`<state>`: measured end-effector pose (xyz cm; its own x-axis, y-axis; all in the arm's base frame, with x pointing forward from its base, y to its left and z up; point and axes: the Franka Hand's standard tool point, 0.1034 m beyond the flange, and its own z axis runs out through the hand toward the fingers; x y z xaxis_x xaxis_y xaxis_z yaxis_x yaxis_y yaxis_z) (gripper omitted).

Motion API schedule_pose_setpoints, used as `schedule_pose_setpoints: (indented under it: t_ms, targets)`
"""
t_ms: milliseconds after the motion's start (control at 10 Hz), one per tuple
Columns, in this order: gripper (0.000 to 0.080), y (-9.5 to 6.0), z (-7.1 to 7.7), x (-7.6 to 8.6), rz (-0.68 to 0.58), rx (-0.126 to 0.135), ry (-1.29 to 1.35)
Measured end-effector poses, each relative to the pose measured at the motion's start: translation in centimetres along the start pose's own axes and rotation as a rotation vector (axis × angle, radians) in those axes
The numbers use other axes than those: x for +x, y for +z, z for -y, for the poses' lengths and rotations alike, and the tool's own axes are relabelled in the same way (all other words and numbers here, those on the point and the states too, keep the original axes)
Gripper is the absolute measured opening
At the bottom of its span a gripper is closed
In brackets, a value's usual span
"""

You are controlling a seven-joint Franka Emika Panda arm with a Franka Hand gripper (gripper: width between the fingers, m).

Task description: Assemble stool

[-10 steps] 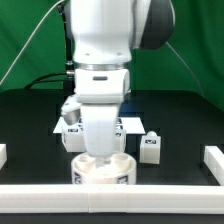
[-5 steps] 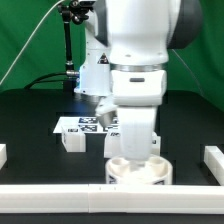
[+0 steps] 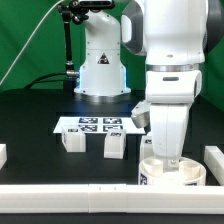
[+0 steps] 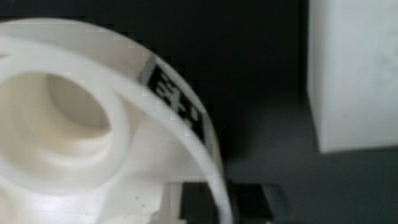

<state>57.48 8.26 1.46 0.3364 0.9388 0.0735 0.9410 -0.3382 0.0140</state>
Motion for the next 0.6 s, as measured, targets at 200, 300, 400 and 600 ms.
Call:
schedule_pose_setpoints:
  t_ms: [200,300,400,600]
  targets:
    - [0.0029,0.0,-0.1,0.0,0.000,-0.001,0.002]
    - [0.0029,0.0,0.0,0.1,-0.001,0.000,0.000]
    - [0.0029,0.1,0.0,0.8,-0.006,-0.002,-0.010]
    - [0.0029,0.1,0.4,2.3,-0.017,-0.003,-0.029]
